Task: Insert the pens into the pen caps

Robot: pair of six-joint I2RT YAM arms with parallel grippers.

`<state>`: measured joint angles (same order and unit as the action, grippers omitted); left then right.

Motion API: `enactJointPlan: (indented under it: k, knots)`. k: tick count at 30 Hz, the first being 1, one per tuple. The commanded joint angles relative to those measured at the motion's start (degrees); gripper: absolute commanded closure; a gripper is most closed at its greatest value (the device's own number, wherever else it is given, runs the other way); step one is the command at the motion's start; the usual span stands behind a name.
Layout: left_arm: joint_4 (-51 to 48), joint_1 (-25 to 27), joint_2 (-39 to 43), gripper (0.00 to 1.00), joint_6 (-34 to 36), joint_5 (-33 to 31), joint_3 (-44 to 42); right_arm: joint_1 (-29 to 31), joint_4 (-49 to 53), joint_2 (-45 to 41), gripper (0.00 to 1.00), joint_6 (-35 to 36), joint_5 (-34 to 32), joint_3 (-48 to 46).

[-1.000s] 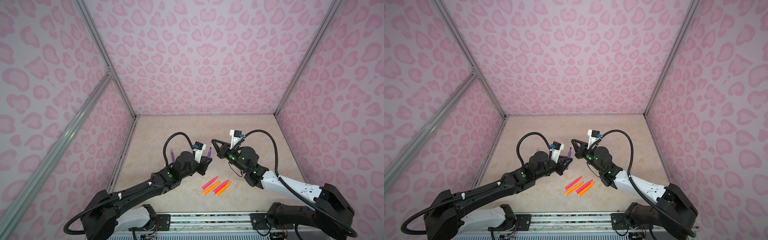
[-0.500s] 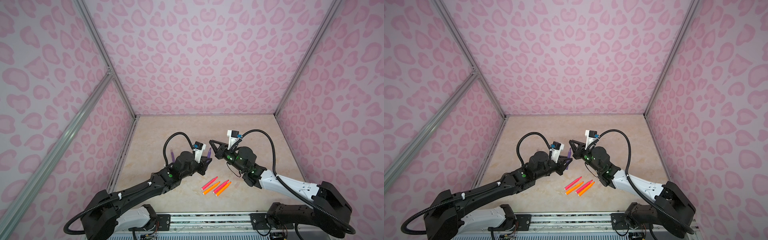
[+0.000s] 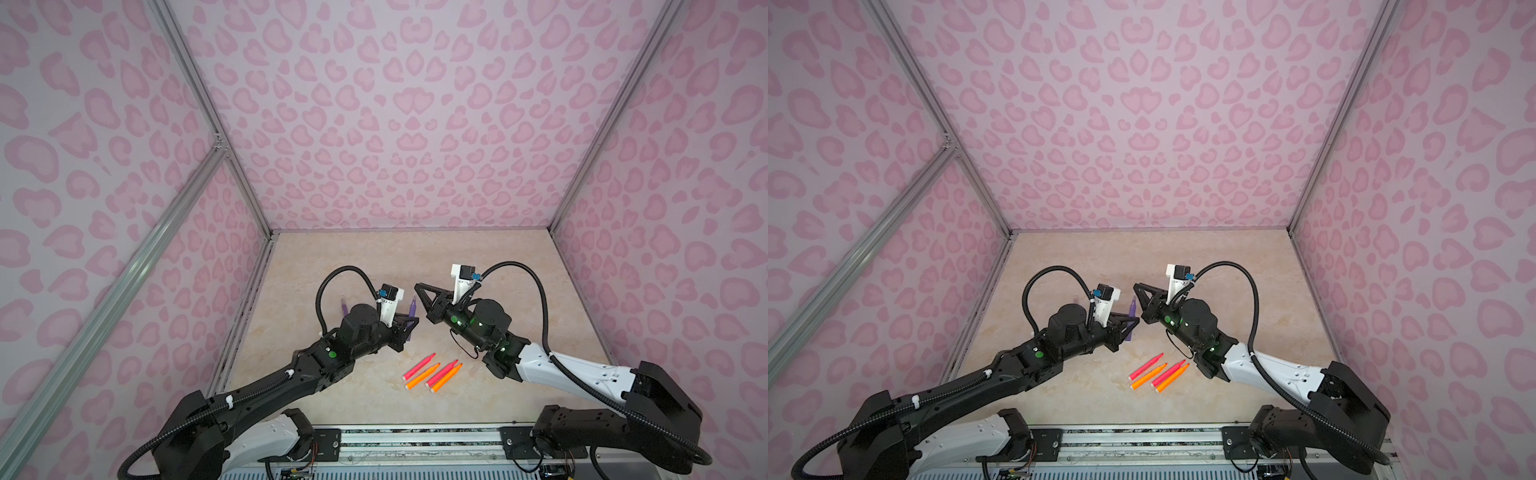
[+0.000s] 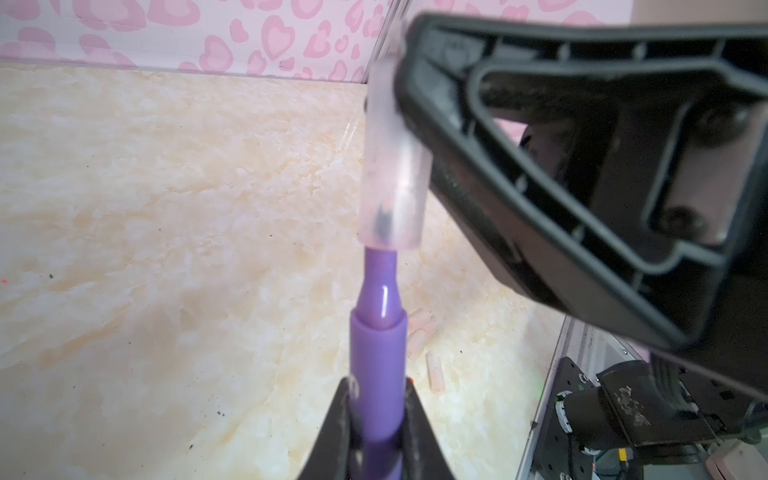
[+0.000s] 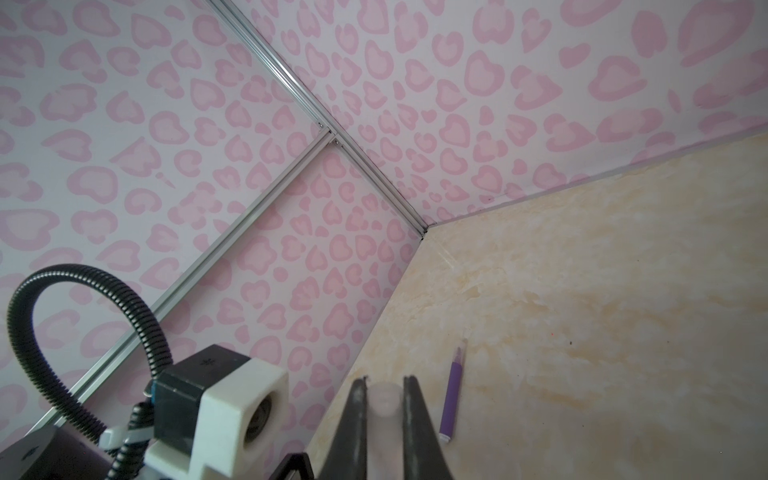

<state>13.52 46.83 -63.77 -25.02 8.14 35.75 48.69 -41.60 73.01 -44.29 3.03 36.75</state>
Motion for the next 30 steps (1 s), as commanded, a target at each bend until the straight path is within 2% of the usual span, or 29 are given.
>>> enactJointPlan:
  k: [1,6,15,18,24,30]
  knots:
    - [3.2,-0.2,0.7,0.96,-0.2,0.7,-0.3,1.0,-0.7,0.7,1.00,1.0,0.4,0.1]
    - [2.8,-0.1,1.9,0.96,0.2,-0.3,-0.7,1.3,1.4,1.3,1.00,1.0,-0.7,0.9]
    - [2.0,-0.1,3.8,0.96,0.5,-2.2,-1.1,1.9,0.4,1.3,0.97,0.5,1.4,0.8]
    - [2.0,-0.1,3.7,0.96,0.4,-2.1,-1.1,2.0,0.2,1.4,0.87,0.5,2.2,0.8]
    - [1.3,0.1,2.8,0.96,1.4,-1.5,-0.3,2.0,1.7,0.8,0.55,1.0,3.3,2.0]
    - [0.2,0.8,1.6,0.96,2.1,-2.8,0.6,1.8,1.0,-0.8,0.43,1.8,-0.4,0.3]
